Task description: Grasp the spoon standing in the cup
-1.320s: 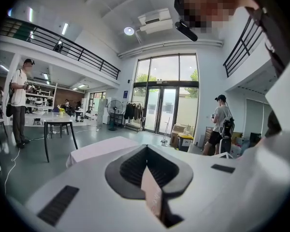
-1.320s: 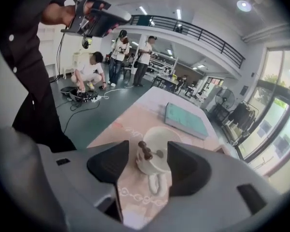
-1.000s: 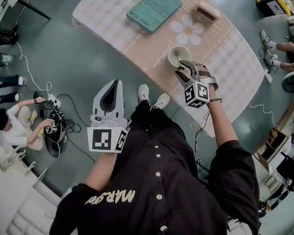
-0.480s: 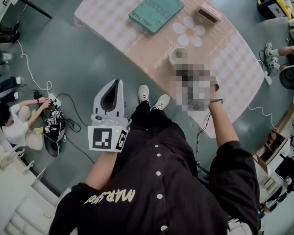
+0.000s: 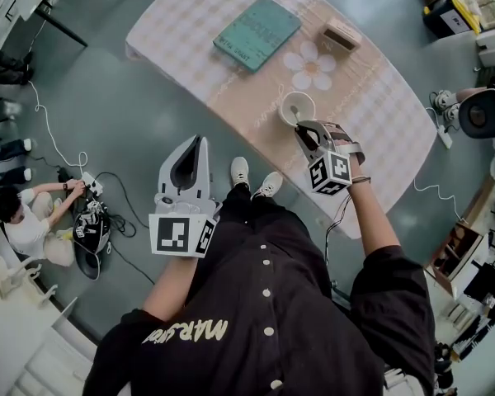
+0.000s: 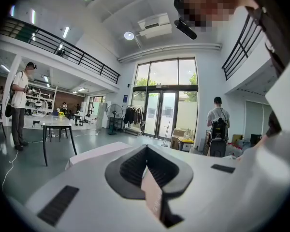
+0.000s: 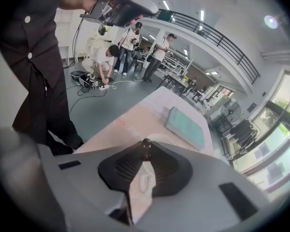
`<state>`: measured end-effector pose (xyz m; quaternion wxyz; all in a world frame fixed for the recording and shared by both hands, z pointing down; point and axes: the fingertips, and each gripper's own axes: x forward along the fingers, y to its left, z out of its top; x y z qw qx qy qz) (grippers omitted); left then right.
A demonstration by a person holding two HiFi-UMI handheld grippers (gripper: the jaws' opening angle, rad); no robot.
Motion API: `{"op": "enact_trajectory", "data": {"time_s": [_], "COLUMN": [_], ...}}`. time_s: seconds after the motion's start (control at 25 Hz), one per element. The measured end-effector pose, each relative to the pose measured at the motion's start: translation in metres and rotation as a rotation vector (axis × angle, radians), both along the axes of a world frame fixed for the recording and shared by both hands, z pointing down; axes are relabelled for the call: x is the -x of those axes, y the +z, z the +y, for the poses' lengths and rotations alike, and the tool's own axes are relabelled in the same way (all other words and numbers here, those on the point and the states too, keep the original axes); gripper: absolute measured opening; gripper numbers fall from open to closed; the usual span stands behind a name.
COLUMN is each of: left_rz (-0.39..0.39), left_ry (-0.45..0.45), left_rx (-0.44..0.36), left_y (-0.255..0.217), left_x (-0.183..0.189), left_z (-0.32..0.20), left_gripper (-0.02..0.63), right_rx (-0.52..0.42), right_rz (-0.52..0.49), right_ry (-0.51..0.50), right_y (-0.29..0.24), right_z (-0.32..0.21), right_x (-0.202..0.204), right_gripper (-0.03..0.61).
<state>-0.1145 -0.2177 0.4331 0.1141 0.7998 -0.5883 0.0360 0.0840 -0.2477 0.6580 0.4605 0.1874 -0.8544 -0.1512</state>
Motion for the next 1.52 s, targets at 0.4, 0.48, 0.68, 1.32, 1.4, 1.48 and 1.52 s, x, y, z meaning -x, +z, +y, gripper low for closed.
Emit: {"op": "enact_trajectory", "data": {"time_s": [0.4,0.48,0.68,1.32,1.4,1.48,1.52], "left_rz": [0.004,0.008,0.014,0.012,0.011,0.012,0.012], "left_ry": [0.036,0.042,0.062,0.09,0.09,0.087,0.085], "left_rx": [-0.06,-0.073,-0.105,-0.193,-0.203,-0.212,-0.215], "left_y": [-0.022,-0.027,-0.037,-0.064,-0.068,-0.072,-0.074], "left_x": [-0.004,-0.005,-0.006,-0.013,-0.012,-0.011,-0.01], "left_z": [-0.019,-0.023,-0.033,-0.059,-0.061,-0.063,-0.064], "left_gripper": [0.009,0.008,0.008,0.009,0.009,0.009,0.008], "right_rx": [0.033,0.036,-0.009,-0.241,-0.273,-0.301,-0.315], "right_rz": [-0.251,-0.321,-0.514,-0.918,-0.947,-0.977,-0.991], "right_ry": [0.257,0.323,0.452,0.624,0.643,0.663,0.673], "right_y": [-0.069,-0.088,-0.148,-0.307,-0.32,-0.33,-0.335], "right_z": [-0.01,-0.014,-0.021,-0.017,-0.015,-0.013,-0.012], "right_x": [-0.002,-0.004,-0.01,-0.058,-0.066,-0.075,-0.079], "right_gripper": [0.048,0.048,0.048,0.046,0.046,0.046,0.046]}}
